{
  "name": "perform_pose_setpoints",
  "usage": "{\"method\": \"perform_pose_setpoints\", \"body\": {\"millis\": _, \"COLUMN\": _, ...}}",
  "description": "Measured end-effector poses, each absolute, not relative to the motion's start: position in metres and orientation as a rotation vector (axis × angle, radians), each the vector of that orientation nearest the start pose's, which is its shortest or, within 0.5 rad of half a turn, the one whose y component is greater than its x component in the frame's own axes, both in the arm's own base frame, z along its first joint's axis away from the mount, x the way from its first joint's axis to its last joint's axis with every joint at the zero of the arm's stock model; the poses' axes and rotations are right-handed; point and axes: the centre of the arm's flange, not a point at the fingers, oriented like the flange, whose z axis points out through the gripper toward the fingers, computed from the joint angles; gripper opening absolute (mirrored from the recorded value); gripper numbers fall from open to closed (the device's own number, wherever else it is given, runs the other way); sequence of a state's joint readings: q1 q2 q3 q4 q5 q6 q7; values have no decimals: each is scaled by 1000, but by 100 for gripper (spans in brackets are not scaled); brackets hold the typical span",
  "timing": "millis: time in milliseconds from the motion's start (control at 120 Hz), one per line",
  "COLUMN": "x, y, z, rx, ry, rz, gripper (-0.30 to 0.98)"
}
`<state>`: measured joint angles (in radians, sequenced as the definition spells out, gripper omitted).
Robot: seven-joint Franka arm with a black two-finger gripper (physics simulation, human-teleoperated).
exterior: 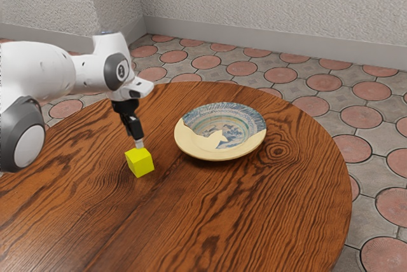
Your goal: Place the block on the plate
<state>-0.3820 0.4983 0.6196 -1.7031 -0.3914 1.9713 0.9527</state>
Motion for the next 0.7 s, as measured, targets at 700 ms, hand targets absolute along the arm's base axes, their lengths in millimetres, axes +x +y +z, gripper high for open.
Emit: {"method": "perform_pose_setpoints", "body": {"millis": 700, "x": 645, "y": 91, "z": 271, "rx": -3115, "ry": 953, "rz": 155, "gripper": 69}}
